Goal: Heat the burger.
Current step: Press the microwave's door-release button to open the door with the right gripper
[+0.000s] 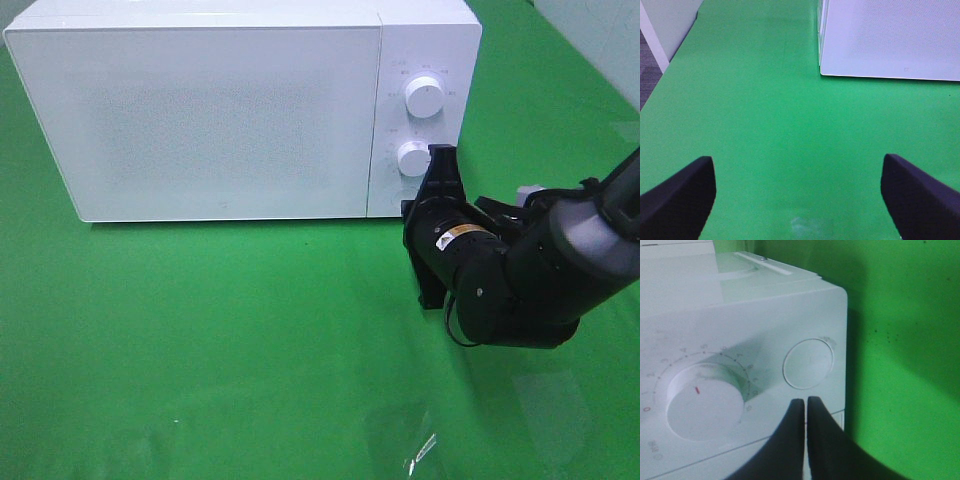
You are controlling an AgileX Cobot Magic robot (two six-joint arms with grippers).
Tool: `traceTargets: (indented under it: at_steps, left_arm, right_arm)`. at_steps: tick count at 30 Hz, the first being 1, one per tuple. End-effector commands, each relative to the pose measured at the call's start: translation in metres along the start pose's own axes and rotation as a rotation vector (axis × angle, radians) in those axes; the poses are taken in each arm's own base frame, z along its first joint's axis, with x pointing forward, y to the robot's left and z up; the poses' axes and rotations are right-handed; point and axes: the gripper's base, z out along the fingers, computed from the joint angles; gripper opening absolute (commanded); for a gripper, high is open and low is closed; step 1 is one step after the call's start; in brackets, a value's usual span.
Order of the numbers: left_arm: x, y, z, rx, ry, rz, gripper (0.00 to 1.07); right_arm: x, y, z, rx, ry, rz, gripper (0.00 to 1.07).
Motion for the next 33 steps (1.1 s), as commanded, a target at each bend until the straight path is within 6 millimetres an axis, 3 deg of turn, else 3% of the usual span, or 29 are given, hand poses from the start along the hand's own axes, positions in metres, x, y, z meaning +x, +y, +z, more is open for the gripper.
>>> traceTargets:
  at_steps: [1,13,28,33]
  left_arm:
    - [0.000,-0.001,-0.002,0.006,-0.025,-0.001,0.82]
    - [0.000,-0.001,-0.002,0.006,-0.025,-0.001,0.82]
    - [0.000,-0.001,-0.002,0.006,-0.025,-0.001,0.82]
    - [0.000,-0.001,-0.002,0.006,-0.025,-0.001,0.82]
  right_arm:
    - [0.000,0.002,0.003,-0.005,0.008,-0.006,0.00]
    - [-0.008,0.005,0.016,-0.016,-0.020,-0.001,0.00]
    - [-0.001,0.001,0.032,-0.034,-0.005,-0.002,0.00]
    - [-0.004,0.008,0.036,-0.082,-0.029,-0.009,0.00]
